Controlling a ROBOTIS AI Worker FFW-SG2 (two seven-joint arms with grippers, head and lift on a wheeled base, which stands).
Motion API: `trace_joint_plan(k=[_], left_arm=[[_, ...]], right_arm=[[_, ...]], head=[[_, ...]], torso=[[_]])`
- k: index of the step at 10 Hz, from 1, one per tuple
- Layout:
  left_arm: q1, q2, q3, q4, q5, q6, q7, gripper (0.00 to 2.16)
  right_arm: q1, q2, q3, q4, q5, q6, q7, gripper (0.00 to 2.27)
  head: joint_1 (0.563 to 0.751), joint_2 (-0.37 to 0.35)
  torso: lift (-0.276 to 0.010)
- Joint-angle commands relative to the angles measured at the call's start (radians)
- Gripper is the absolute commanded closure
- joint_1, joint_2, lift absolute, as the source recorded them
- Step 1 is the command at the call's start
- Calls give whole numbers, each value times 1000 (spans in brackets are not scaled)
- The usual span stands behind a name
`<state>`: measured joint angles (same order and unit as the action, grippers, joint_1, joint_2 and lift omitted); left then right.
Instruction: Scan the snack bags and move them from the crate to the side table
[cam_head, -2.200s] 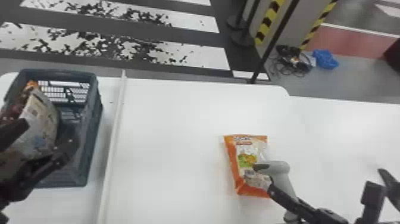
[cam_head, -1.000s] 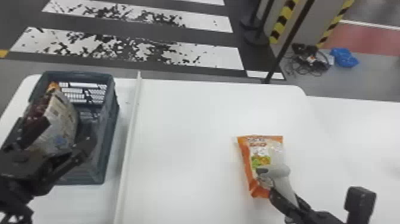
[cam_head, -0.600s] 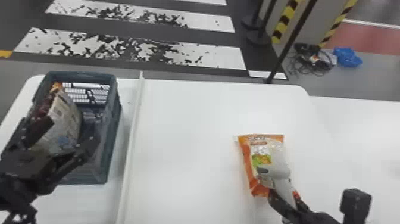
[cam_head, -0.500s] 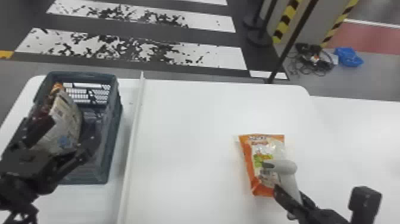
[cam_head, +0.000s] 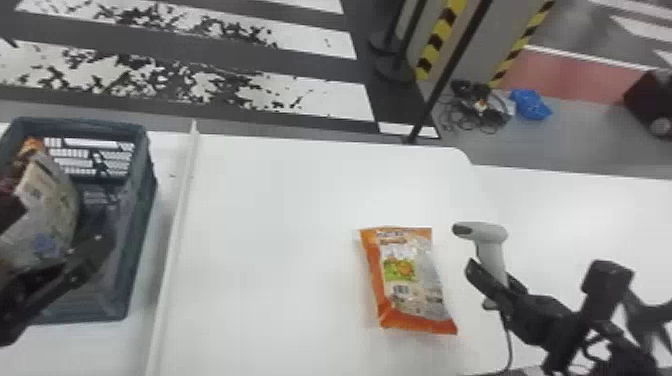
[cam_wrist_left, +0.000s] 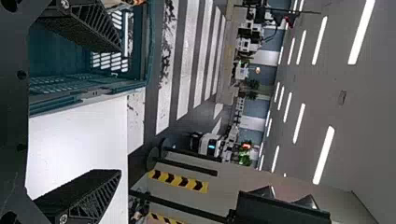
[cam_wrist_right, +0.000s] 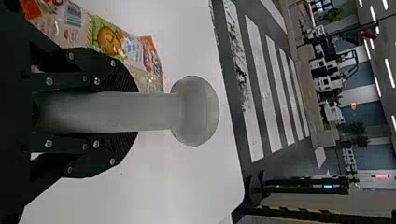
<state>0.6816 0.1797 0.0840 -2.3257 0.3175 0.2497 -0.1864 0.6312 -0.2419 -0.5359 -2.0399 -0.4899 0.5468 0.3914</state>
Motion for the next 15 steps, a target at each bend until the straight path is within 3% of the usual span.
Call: trace_joint_plan(k=[1, 4, 6, 11, 12, 13, 14, 15], left_arm=[[4, 0, -1, 0, -2, 4, -1, 70], [7, -9, -1, 2, -14, 1, -1, 70], [9, -9, -1, 5, -15, 1, -5, 70], [10, -12, -1, 6, -17, 1, -7, 70], [12, -12, -1, 6, -17, 1, -7, 70], [12, -14, -1, 6, -17, 1, -7, 70], [10, -14, -1, 6, -17, 1, -7, 70], [12, -14, -1, 6, -17, 1, -7, 70]], right_arm=[[-87, -59, 2, 147, 2, -35, 15, 2240], [-220, -154, 68, 411, 34, -139, 66, 2240], [-285, -197, 111, 541, 60, -155, 84, 2240], [-347, -251, 152, 747, 113, -265, 101, 2236], [-349, -251, 155, 764, 116, -293, 101, 2047], [-346, -247, 159, 767, 114, -314, 101, 1582], [-343, -246, 162, 767, 114, -317, 104, 761], [-340, -246, 166, 761, 111, -323, 104, 174]], head=[[695, -325], [695, -350], [695, -350], [695, -350], [695, -350], [695, -350], [695, -350], [695, -350]], torso=[[-87], [-87], [-87], [-87], [-87], [-87], [-87], [-87]])
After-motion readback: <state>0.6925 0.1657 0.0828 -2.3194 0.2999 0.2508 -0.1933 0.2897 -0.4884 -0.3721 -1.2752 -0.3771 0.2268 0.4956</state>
